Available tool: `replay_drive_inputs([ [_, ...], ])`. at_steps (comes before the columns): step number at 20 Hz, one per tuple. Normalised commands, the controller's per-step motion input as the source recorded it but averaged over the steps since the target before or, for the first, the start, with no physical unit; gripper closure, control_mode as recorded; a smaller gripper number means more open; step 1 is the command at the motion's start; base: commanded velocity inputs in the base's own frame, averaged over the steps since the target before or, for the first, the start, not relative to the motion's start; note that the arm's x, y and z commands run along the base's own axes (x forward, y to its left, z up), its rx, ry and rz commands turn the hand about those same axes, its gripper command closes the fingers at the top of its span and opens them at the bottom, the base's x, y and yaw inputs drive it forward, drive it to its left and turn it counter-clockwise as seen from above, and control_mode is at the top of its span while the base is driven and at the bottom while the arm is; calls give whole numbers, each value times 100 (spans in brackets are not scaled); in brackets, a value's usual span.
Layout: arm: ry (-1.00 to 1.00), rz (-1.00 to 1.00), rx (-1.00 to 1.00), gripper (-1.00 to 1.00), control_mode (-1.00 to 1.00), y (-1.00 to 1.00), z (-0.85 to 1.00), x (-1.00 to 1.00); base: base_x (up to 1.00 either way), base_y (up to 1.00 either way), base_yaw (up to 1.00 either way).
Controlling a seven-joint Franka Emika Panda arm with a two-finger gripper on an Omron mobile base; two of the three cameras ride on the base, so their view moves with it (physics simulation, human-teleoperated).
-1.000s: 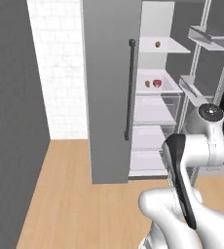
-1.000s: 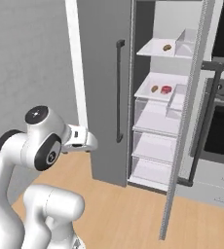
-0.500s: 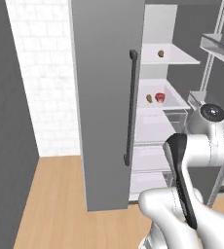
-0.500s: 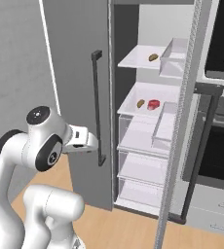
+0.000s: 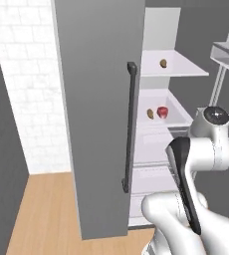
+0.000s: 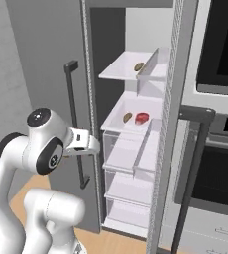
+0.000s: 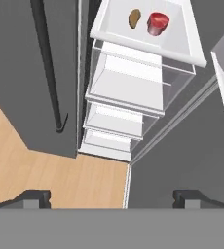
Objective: Place one sweet potato and one steak in each tupperware on the nearby counter, to pack two identical lunches.
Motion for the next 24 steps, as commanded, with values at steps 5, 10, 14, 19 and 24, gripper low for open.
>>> replay_drive_inputs([
  [5, 0, 0, 0, -100, 100, 0, 0, 0, 31, -55, -4],
  [10, 0, 0, 0, -100, 100, 0, 0, 0, 42, -22, -2],
  [14, 0, 0, 0, -100, 100, 0, 0, 0, 61, 4, 0],
  [19, 0, 0, 0, -100, -100, 0, -2, 7, 46, 3, 0],
  [24, -4, 0, -1, -100, -100, 17, -44, 22, 0, 0, 0],
])
